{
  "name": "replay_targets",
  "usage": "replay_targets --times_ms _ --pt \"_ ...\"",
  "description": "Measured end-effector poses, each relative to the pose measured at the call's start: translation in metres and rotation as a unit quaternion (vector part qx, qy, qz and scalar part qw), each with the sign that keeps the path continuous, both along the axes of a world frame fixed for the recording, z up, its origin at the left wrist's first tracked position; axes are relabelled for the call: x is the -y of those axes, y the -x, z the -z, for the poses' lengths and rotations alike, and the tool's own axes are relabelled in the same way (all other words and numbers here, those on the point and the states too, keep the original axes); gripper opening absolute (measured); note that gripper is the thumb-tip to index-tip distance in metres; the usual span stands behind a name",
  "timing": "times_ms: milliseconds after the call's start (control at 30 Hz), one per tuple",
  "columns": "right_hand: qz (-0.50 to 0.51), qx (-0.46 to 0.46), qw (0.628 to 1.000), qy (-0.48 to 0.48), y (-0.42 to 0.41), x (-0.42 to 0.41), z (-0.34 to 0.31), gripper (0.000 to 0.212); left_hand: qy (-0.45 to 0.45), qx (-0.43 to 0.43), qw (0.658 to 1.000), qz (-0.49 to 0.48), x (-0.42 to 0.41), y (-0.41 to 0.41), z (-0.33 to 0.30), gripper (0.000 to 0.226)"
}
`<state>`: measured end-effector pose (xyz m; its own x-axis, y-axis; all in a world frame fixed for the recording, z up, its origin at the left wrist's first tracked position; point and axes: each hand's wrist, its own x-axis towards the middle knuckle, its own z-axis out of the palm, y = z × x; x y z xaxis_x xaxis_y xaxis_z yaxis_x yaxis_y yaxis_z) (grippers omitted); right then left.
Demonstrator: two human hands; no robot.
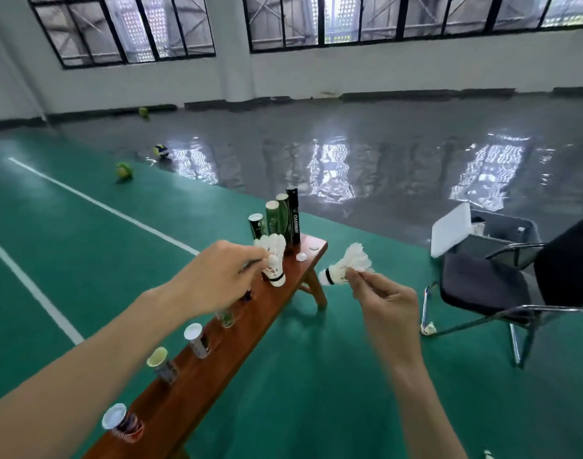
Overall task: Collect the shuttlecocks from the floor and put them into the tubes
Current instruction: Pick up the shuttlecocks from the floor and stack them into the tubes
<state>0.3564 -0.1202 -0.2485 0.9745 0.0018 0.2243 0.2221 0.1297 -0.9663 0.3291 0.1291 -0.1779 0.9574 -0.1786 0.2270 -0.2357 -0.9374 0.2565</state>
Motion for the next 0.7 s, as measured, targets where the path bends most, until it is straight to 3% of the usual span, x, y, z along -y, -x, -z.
replay_targets --times_ms 133,333,533,700 --pt "-0.043 -0.072 0.996 0.014 -0.092 -0.028 0.021 0.02 0.02 -0.016 0.999 -0.048 -0.018 -0.072 0.005 0.024" --pt "-0.081 -0.066 0.994 0.024 -0.23 -0.083 0.043 0.014 0.07 -0.022 0.992 -0.099 -0.07 -0.182 0.038 0.017" --pt "-0.063 -0.056 0.995 0.057 -0.392 -0.128 0.052 0.018 0.162 -0.038 0.976 -0.142 -0.136 -0.337 0.092 0.023" --pt "-0.007 -0.047 0.996 0.076 -0.515 -0.156 0.047 0.008 0.133 -0.079 0.97 -0.185 -0.164 -0.457 0.127 0.022"
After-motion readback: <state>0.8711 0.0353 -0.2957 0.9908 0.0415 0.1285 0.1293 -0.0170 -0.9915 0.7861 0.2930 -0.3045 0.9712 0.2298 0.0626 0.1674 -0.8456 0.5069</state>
